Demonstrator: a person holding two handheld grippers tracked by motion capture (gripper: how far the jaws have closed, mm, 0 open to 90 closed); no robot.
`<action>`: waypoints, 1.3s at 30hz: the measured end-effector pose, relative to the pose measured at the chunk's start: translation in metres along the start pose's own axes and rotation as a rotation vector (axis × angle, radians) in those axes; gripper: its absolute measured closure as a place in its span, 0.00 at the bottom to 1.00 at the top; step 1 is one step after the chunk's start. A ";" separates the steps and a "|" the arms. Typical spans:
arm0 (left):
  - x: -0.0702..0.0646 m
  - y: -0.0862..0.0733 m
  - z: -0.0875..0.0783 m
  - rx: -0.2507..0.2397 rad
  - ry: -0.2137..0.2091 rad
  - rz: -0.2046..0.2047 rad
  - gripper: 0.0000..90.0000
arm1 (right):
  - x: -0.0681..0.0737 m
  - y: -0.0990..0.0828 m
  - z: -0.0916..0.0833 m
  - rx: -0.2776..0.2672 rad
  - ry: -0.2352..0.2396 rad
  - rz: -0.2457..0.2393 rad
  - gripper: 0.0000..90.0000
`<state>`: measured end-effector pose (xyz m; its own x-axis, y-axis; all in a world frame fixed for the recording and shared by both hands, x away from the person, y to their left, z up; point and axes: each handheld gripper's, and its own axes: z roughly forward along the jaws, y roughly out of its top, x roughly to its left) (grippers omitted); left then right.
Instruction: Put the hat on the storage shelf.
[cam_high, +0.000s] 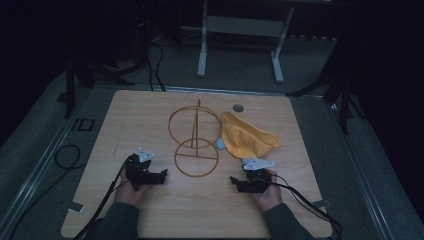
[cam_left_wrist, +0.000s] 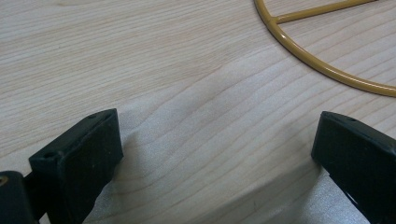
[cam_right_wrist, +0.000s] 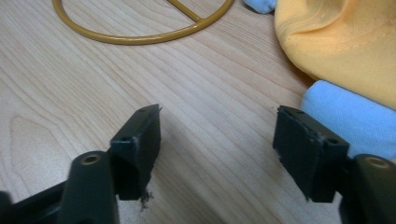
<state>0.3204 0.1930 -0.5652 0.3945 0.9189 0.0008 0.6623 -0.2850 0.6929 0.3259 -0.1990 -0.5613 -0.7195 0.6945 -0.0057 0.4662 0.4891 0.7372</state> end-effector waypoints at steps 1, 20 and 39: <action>0.000 0.000 0.000 -0.001 0.000 0.000 0.02 | 0.000 0.000 0.000 0.005 0.006 -0.005 0.30; 0.000 0.000 0.000 0.000 0.000 0.000 0.02 | 0.000 -0.001 -0.001 0.003 0.032 -0.031 0.37; 0.000 0.000 0.000 0.000 -0.001 -0.001 0.02 | -0.023 0.019 -0.028 -0.004 -0.077 -0.171 0.67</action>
<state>0.3205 0.1927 -0.5652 0.3943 0.9190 -0.0003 0.6627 -0.2841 0.6929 0.3371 -0.2206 -0.5282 -0.7467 0.6395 -0.1827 0.3382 0.6016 0.7237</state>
